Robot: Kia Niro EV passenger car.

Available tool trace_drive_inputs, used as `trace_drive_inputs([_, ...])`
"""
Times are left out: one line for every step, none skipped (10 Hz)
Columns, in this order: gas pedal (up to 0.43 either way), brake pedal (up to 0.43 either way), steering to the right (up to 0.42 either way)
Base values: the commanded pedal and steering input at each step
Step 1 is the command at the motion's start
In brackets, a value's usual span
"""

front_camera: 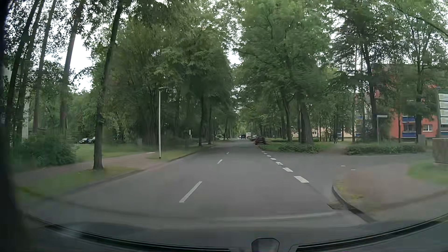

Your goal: Follow the waypoints while adhering to traffic rules and regulations

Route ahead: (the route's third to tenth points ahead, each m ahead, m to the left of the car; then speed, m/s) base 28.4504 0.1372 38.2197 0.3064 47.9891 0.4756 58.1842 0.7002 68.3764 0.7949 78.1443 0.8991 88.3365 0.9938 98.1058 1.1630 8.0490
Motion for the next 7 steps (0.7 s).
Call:
trace_drive_inputs([0.299, 0.006, -0.005])
trace_drive_inputs([0.299, 0.006, -0.004])
trace_drive_inputs([0.287, 0.006, -0.003])
trace_drive_inputs([0.287, 0.006, -0.003])
trace_drive_inputs([0.287, 0.006, -0.003])
trace_drive_inputs([0.28, 0.006, -0.001])
trace_drive_inputs([0.28, 0.006, 0.003])
